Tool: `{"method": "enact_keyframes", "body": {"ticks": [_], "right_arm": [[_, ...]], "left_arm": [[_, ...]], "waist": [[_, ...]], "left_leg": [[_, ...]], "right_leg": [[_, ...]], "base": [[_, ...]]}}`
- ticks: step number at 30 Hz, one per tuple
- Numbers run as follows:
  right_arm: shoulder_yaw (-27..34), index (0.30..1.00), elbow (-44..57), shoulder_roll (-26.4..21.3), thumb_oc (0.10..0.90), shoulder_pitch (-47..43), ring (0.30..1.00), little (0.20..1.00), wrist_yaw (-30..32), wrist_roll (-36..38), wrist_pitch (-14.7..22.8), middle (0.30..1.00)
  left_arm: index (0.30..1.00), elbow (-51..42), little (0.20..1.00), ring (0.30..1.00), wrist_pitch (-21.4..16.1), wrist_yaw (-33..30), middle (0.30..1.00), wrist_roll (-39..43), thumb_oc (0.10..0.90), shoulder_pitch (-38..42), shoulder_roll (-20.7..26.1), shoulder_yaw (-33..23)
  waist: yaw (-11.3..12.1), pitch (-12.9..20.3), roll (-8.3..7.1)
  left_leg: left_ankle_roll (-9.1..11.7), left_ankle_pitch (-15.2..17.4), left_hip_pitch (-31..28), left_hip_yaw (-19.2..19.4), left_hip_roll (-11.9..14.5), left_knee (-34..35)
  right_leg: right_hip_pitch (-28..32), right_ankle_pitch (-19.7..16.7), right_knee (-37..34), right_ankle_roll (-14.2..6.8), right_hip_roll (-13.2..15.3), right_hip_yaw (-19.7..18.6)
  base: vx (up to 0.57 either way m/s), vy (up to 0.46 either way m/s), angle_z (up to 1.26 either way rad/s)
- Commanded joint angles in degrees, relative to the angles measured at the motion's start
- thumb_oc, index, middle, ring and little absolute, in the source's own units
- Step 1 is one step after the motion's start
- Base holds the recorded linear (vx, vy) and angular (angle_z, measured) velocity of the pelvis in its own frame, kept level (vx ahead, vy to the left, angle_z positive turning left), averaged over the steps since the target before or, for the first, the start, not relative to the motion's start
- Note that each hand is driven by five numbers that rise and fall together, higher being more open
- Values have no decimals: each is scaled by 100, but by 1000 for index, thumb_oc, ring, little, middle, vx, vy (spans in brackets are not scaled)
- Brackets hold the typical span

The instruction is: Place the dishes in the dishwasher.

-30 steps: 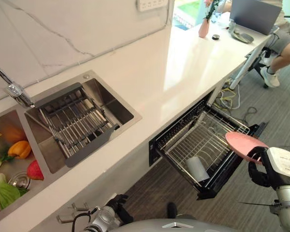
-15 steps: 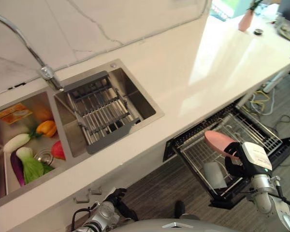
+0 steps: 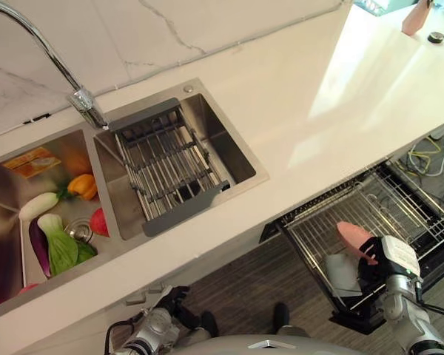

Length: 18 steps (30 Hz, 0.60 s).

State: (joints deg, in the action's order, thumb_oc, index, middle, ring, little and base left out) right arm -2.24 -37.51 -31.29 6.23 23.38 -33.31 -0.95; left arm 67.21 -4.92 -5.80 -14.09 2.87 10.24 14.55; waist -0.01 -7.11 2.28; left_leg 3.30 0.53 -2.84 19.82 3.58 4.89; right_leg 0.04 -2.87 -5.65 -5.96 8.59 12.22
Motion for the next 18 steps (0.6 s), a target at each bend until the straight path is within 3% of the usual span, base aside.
{"method": "enact_keyframes", "body": {"ticks": [1,6,8,9,11,13,14,15,17,18], "right_arm": [[319,900,207,-229,800,-52,900,900,341,563,71,900],[692,900,800,-218,800,205,900,900,258,983,248,900],[1405,900,1676,-210,800,677,900,900,310,1086,262,900],[2207,900,2052,-123,800,1064,900,900,562,1379,339,900],[2865,900,1815,-130,800,1217,900,900,900,1579,312,900],[3148,900,1609,-165,800,1243,900,900,1104,1665,267,900],[3586,900,976,-194,800,1226,900,900,1457,2114,290,900],[3584,900,935,-216,800,1213,900,900,1467,2135,319,900],[3832,900,-78,-263,800,1155,900,900,1702,2914,498,900],[3927,900,-1109,-228,800,1131,900,900,1739,3669,714,900]], "left_arm": [[900,399,900,900,-84,-116,900,172,800,226,15,118],[900,535,900,900,7,-77,900,37,800,200,-1,93],[900,627,900,900,96,-73,900,-161,800,181,-11,34],[900,697,900,900,116,-76,900,-239,800,155,-25,-21],[900,731,900,900,114,-39,900,-330,800,141,-62,7],[900,759,900,900,105,-32,900,-383,800,113,-73,18],[900,779,900,900,84,-35,900,-351,800,133,-113,64],[900,782,900,900,82,-36,900,-348,800,142,-120,68],[900,835,900,900,84,-50,900,-291,800,188,-152,137],[900,865,900,900,77,-99,900,-194,800,276,-165,208]], "waist": [[109,298,-151],[41,316,-175],[-27,352,-191],[-135,383,-201],[-188,427,-207],[-247,446,-210],[-302,475,-213],[-282,473,-210],[-323,493,-219],[-342,518,-222]], "left_leg": [[85,319,333,163,187,-450],[96,338,239,217,212,-402],[101,324,199,261,230,-375],[105,366,121,299,244,-374],[100,370,59,363,256,-363],[102,413,-1,397,262,-366],[98,441,-74,444,271,-358],[96,412,-59,462,273,-355],[101,424,-123,493,279,-340],[116,447,-181,487,291,-327]], "right_leg": [[-79,437,626,-706,605,-206],[-48,458,629,-718,565,-208],[-71,451,643,-718,546,-238],[-50,490,666,-725,528,-290],[-48,473,669,-722,500,-356],[-28,495,684,-732,492,-396],[-21,497,697,-735,463,-467],[-45,468,691,-724,459,-485],[-21,470,689,-721,440,-535],[26,500,686,-728,425,-531]], "base": [[0,0,0],[18,-6,-2],[28,-22,-9],[36,-29,-9],[34,-24,-10],[54,-7,-29],[46,-12,-42],[24,-16,-30],[30,-17,-31],[48,-35,-27]]}}
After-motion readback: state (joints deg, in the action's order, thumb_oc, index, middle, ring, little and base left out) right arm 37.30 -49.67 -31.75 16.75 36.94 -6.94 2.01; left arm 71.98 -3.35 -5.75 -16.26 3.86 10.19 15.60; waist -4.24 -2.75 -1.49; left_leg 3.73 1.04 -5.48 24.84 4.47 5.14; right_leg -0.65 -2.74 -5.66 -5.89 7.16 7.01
